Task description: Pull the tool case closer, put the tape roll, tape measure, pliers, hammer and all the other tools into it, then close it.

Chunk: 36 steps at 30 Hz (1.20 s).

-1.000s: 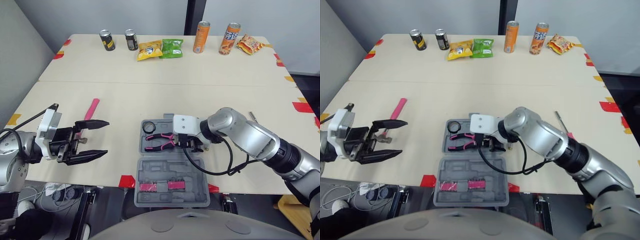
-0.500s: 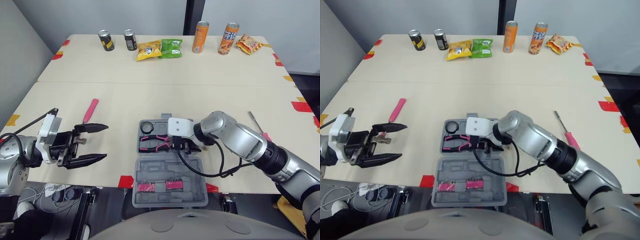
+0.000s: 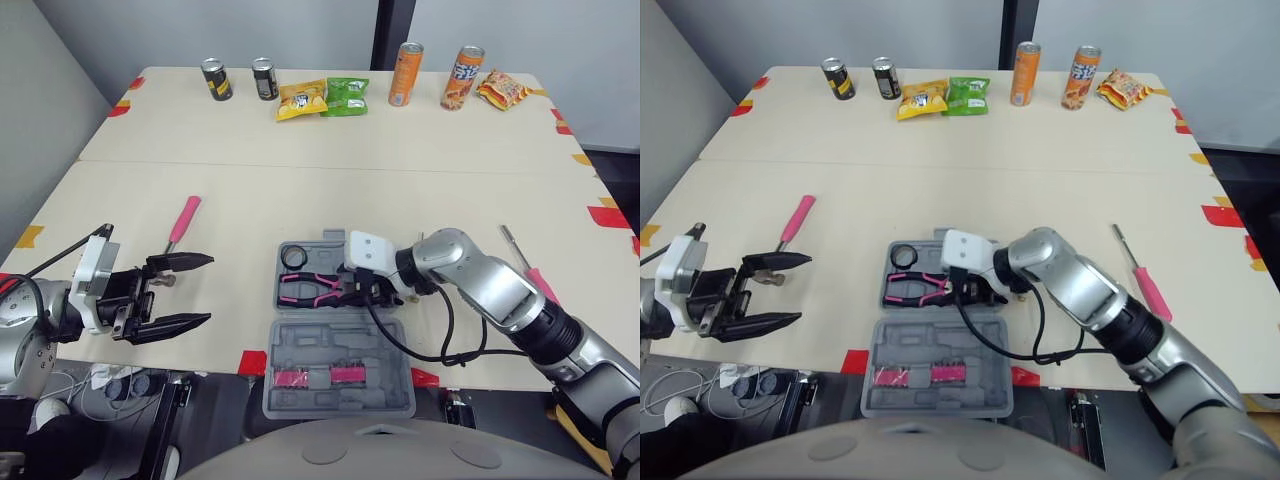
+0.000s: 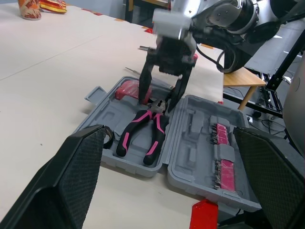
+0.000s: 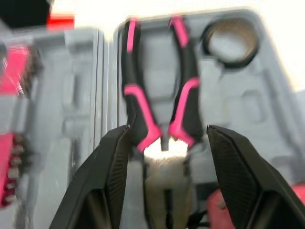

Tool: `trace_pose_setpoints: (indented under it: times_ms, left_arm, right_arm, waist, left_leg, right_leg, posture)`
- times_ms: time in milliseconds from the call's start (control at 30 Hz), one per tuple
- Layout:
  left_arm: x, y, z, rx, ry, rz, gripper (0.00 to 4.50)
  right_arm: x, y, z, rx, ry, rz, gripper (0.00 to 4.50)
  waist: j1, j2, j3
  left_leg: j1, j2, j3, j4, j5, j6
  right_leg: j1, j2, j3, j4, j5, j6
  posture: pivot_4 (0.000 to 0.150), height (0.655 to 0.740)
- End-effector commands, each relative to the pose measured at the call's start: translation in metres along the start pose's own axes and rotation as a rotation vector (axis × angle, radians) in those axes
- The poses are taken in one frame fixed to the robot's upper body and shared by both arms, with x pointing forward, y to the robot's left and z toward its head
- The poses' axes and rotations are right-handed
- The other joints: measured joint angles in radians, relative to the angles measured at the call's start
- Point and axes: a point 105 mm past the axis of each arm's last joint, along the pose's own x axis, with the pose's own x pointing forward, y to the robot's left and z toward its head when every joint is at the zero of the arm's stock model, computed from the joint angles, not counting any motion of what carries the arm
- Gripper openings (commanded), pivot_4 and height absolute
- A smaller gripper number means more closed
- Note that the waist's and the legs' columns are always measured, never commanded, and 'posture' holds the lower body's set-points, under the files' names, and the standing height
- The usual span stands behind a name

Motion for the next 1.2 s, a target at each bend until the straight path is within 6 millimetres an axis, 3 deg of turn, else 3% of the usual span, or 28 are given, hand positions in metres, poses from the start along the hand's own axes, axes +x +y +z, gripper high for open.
trace_pose_setpoints:
  times_ms: [33,100,200,367,400,667,967,1100,1200]
  left_arm:
    - [-0.001,-0.002,0.004,0.028,-0.015,-0.042,4.50]
    - [0.001,-0.002,0.003,0.029,-0.021,-0.044,4.50]
    - [0.002,-0.002,0.002,0.031,-0.027,-0.045,4.50]
    - [0.001,-0.002,0.001,0.032,-0.032,-0.039,4.50]
    - [0.001,-0.002,0.001,0.033,-0.032,-0.038,4.50]
    - [0.001,-0.002,0.000,0.039,-0.037,-0.029,4.50]
    - [0.004,0.000,-0.005,0.040,-0.043,-0.024,4.50]
    - [0.005,0.000,-0.006,0.039,-0.043,-0.026,4.50]
    - [0.005,0.000,-0.008,0.037,-0.044,-0.020,4.50]
  right_arm:
    - [0.000,0.002,0.019,0.024,-0.198,-0.002,2.71]
    - [0.004,0.000,0.019,0.047,-0.256,-0.022,2.71]
    - [0.011,-0.001,0.011,0.037,-0.267,-0.028,1.90]
    - [0.022,-0.002,0.008,0.004,-0.329,-0.042,0.17]
    - [0.023,-0.002,0.007,-0.003,-0.334,-0.042,0.08]
    - [0.039,-0.002,-0.027,-0.024,-0.250,-0.036,0.08]
    - [0.058,0.011,-0.103,-0.040,0.088,0.079,0.08]
    - [0.060,0.018,-0.118,-0.035,0.158,0.129,0.08]
    - [0.059,0.022,-0.126,-0.036,0.185,0.144,0.08]
  waist:
    - [-0.002,0.000,0.000]
    - [-0.005,0.000,0.000]
    - [-0.006,0.000,0.000]
    - [-0.009,0.000,0.000]
    - [-0.009,0.000,0.000]
    - [-0.010,0.000,0.000]
    - [-0.022,-0.002,-0.011]
    - [-0.021,0.000,-0.018]
    - [-0.020,-0.003,-0.028]
  left_leg:
    - [0.000,0.000,0.000,0.000,0.000,0.000]
    - [0.000,0.000,0.000,-0.001,0.000,0.000]
    - [0.000,0.000,0.000,0.000,0.000,0.000]
    - [0.000,0.000,0.000,0.000,0.000,0.001]
    - [0.000,0.000,0.000,0.000,0.001,0.001]
    - [-0.001,0.000,0.000,0.000,0.001,0.002]
    - [0.005,0.001,0.000,-0.001,0.000,0.000]
    - [0.018,0.001,0.000,-0.006,-0.005,-0.007]
    - [0.018,0.001,0.000,-0.007,-0.005,-0.008]
  right_leg:
    - [0.000,0.000,0.000,0.000,0.000,0.000]
    - [0.000,0.000,0.000,0.001,0.000,0.000]
    - [-0.001,0.001,0.000,0.001,0.000,0.000]
    - [-0.001,0.001,0.000,0.001,0.000,-0.001]
    - [-0.001,0.001,0.000,0.001,0.000,-0.001]
    - [-0.001,0.000,0.000,0.000,0.000,-0.001]
    - [0.005,0.001,0.000,0.002,0.000,-0.001]
    - [0.016,0.001,0.000,0.000,-0.002,-0.003]
    - [0.016,0.002,0.000,-0.001,-0.002,-0.003]
  posture:
    - [0.150,0.7400]
    - [0.150,0.7400]
    - [0.150,0.7400]
    - [0.150,0.7400]
    - [0.150,0.7400]
    - [0.150,0.7400]
    - [0.150,0.7400]
    - [0.150,0.7400]
    - [0.150,0.7400]
